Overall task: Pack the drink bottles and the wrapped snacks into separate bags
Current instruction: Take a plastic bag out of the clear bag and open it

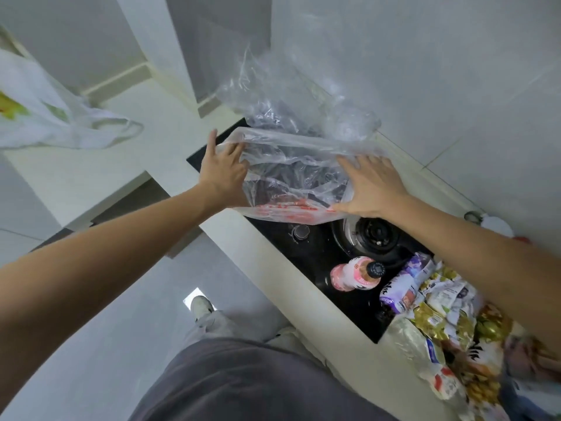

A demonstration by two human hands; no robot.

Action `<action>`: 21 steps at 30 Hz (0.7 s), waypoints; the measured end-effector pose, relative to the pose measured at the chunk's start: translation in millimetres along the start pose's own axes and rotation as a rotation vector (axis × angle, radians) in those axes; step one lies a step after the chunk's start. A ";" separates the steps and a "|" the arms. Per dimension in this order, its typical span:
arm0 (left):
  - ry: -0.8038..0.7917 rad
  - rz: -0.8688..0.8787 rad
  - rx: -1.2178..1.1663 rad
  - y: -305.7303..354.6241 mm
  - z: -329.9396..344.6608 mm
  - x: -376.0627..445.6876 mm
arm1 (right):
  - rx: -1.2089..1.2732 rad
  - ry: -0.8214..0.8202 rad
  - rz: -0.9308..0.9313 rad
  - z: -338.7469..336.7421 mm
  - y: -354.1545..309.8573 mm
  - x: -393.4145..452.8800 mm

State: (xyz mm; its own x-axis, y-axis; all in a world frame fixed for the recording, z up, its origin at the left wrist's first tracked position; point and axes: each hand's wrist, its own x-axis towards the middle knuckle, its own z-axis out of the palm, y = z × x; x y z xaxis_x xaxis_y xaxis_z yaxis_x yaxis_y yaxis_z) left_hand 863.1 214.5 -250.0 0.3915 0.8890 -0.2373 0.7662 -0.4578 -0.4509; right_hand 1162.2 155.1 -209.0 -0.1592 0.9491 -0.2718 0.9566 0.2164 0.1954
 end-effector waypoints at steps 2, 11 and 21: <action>0.006 -0.030 -0.010 -26.7 2.4 -8.8 | 0.002 0.010 -0.022 -17.1 -20.8 8.8; 0.036 -0.046 -0.087 -149.2 79.7 -37.2 | 0.043 0.004 -0.062 -59.2 -141.8 70.8; 0.026 0.075 -0.153 -274.4 171.4 -26.0 | 0.287 -0.019 0.053 -43.4 -271.4 145.2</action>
State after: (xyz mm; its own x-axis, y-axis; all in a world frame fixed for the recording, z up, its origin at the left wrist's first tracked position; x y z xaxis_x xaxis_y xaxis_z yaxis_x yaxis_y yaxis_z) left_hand 555.3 316.2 -267.6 0.4622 0.8531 -0.2423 0.8023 -0.5186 -0.2956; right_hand 868.8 244.1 -260.6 -0.1052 0.9524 -0.2861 0.9938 0.0904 -0.0646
